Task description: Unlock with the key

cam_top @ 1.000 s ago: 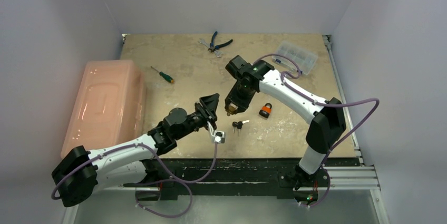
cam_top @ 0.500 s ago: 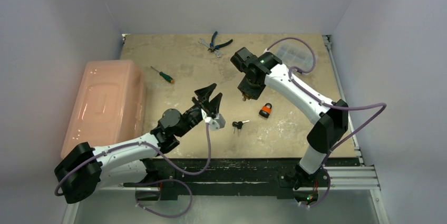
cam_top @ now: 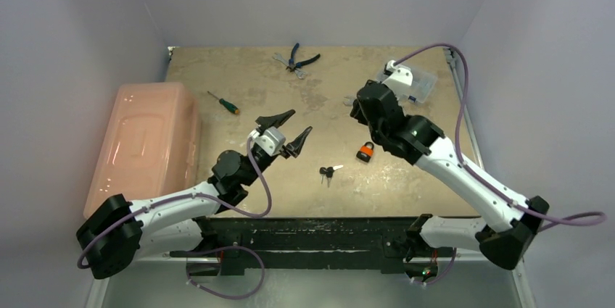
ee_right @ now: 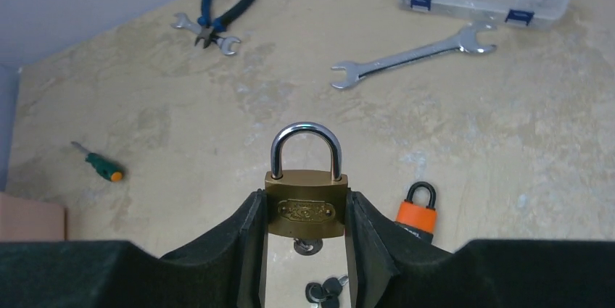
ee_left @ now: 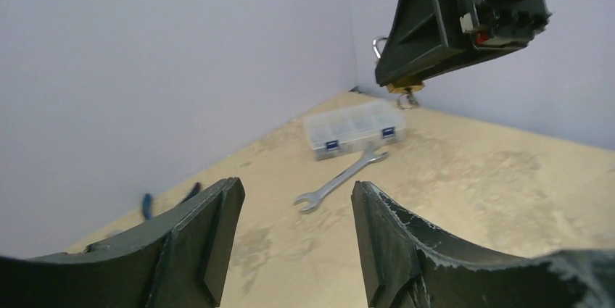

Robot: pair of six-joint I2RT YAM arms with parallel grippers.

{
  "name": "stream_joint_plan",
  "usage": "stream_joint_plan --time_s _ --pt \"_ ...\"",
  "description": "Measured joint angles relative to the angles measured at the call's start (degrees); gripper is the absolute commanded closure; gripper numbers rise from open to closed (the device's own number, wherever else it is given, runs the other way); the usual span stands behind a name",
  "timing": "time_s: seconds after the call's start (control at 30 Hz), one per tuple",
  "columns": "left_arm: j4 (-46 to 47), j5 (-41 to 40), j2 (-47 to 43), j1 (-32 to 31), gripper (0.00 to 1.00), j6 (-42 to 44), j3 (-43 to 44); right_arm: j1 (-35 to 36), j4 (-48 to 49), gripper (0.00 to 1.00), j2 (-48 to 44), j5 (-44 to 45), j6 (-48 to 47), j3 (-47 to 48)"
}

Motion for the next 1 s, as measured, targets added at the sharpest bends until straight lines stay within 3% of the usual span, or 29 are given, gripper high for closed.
stream_joint_plan --time_s 0.17,0.33,0.43,0.73,1.0 --pt "2.69 5.88 1.01 1.51 0.33 -10.03 0.0 1.07 16.63 1.0 -8.04 -0.42 -12.94 -10.25" --pt "5.6 10.43 3.93 2.47 0.34 -17.2 0.31 5.07 25.66 1.0 -8.15 0.35 -21.79 -11.04" --pt "6.05 11.39 4.76 2.56 0.39 -18.84 0.33 6.49 27.52 1.0 -7.82 1.05 -23.21 -11.04" --pt "10.84 10.73 5.22 2.56 0.47 -22.23 0.33 6.54 24.33 1.0 -7.02 -1.2 -12.13 -6.6" --pt "13.51 9.86 5.66 2.56 0.54 -24.13 0.33 6.54 24.0 1.0 -6.23 -8.33 -4.11 -4.61"
